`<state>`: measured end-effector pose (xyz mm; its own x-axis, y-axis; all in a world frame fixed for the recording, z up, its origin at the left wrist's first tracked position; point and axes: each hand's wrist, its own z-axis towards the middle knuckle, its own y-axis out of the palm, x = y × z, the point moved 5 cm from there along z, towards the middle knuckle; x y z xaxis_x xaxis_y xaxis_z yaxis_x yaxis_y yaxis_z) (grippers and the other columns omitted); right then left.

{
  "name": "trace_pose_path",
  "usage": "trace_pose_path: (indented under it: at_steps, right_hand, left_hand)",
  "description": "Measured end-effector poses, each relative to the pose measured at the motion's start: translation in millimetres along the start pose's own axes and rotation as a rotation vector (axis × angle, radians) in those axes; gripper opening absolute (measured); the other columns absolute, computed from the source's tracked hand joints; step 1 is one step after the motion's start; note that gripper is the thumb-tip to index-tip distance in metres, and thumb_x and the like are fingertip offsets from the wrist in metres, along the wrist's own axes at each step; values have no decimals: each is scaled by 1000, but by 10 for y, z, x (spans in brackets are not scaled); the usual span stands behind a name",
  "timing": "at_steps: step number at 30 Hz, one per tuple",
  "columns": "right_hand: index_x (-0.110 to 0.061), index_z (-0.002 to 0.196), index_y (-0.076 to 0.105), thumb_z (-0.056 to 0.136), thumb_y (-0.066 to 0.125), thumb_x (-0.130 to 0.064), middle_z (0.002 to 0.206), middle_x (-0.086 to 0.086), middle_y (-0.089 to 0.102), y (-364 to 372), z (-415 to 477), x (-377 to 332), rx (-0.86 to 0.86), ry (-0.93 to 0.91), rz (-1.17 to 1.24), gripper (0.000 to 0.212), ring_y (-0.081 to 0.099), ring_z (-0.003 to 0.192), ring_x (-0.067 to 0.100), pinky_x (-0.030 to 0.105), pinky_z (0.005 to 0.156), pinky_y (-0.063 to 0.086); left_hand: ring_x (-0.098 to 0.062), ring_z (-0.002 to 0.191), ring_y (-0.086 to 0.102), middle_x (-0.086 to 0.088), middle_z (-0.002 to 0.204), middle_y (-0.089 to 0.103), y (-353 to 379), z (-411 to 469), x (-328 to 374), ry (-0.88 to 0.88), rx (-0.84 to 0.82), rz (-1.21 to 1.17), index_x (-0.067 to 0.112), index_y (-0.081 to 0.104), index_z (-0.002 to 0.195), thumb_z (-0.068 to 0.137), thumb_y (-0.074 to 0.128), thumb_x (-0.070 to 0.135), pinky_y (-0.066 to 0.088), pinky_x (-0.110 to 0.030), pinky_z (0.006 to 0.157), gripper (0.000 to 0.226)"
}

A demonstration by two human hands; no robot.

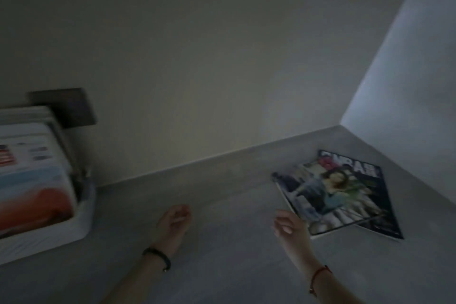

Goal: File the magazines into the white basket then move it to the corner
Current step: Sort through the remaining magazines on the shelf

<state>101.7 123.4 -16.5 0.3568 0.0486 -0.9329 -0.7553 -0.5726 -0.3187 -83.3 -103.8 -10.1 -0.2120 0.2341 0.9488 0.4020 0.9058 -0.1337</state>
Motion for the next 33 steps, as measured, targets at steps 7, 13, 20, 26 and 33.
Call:
trace_pose_path:
  at_steps: [7,13,20,26,33]
  right_hand:
    - [3,119,48,83,60,2,88,7,58,-1335,464,631,91,195,66,38,58,76,15,19,67,49]
    - [-7,122,50,82,65,-14,123,15,57,-1933,886,853,127,409,101,43,55,112,28,35,82,47]
    - [-7,65,46,86,54,1,51,6,52,-1999,1215,867,-21,584,429,23,53,51,18,22,51,47]
    - [-14,61,43,87,53,-2,54,6,37,-1849,1360,703,-97,731,655,30,33,47,16,22,42,32]
    - [-9,58,41,85,58,-4,52,10,38,-1803,1651,602,15,637,389,32,34,46,18,23,44,36]
  left_hand:
    - [-22,96,52,-10,106,53,1752,-240,-74,-106,-277,14,6,50,118,88,54,6,45,-24,61,30]
    - [-24,119,46,-13,131,47,2707,-201,-106,-256,-288,-74,6,42,131,87,56,7,37,-39,100,46]
    - [-23,67,61,-12,70,64,3070,58,10,-177,-217,76,9,57,69,87,57,12,47,-26,63,18]
    - [-6,31,50,5,36,55,3085,117,-12,-351,-217,16,-9,62,97,88,53,3,54,-27,44,18]
    - [-6,30,33,9,29,37,3076,188,-52,-359,-305,217,11,43,57,91,49,10,29,-17,39,34]
